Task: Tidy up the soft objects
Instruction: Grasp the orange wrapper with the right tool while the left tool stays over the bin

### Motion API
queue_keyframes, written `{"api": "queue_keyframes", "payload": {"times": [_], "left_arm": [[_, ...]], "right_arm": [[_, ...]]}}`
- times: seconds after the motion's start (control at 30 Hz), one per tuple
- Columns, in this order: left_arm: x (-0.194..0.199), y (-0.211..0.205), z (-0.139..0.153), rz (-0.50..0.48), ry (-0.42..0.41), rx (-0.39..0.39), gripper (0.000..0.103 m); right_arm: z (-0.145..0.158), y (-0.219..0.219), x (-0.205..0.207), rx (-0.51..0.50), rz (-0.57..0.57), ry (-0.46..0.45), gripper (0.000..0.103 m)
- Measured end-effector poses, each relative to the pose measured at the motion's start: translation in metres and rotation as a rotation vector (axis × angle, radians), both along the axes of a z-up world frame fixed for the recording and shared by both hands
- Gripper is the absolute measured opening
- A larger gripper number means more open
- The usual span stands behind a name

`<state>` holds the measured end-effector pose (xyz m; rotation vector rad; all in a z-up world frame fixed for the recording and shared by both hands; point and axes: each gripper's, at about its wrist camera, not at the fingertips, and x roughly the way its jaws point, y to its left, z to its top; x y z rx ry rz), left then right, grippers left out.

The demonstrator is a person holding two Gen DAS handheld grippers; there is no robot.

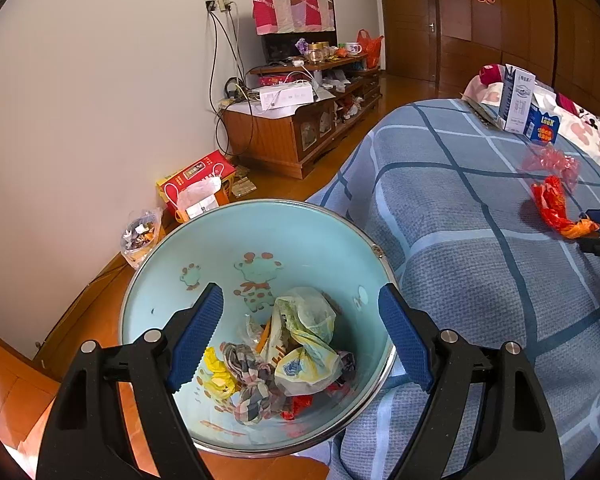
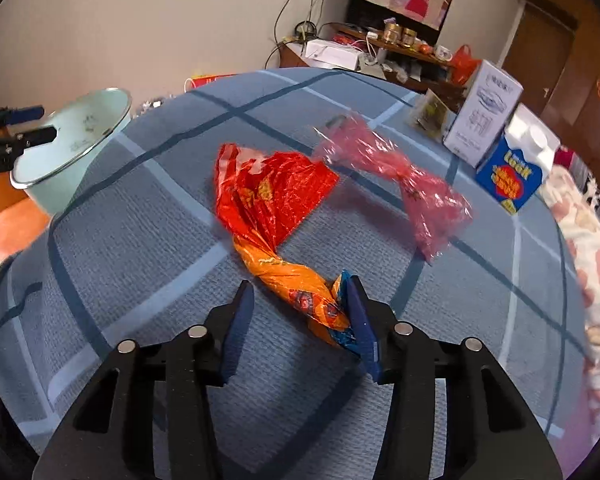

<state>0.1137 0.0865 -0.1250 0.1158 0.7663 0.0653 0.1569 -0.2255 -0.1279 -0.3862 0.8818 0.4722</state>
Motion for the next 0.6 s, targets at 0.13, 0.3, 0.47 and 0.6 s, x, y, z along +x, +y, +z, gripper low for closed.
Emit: {"api": "queue_keyframes", "payload": {"times": [0.13, 0.3, 0.47, 0.6], "left_arm": [[-0.001, 0.002, 0.001, 0.004, -0.004, -0.004, 0.079], [0.0, 0.002, -0.001, 0.003, 0.001, -0.005, 0.079], [-0.001, -0.001, -0.001, -0.003, 0.002, -0.002, 0.079], [-0.001, -0.001, 0.001, -0.003, -0.003, -0.003, 0.079]], "right_arm": [[0.013, -0.006, -0.004, 0.067, 0.015, -0.036, 0.061], [0.004, -0.013, 0.0, 0.022, 0.003, -0.019, 0.063], [0.001, -0.013, 0.0, 0.019, -0.01, -0.002, 0.033], [0.003, -0.006, -0.013, 0.028, 0.022, -0.013, 0.027]]}}
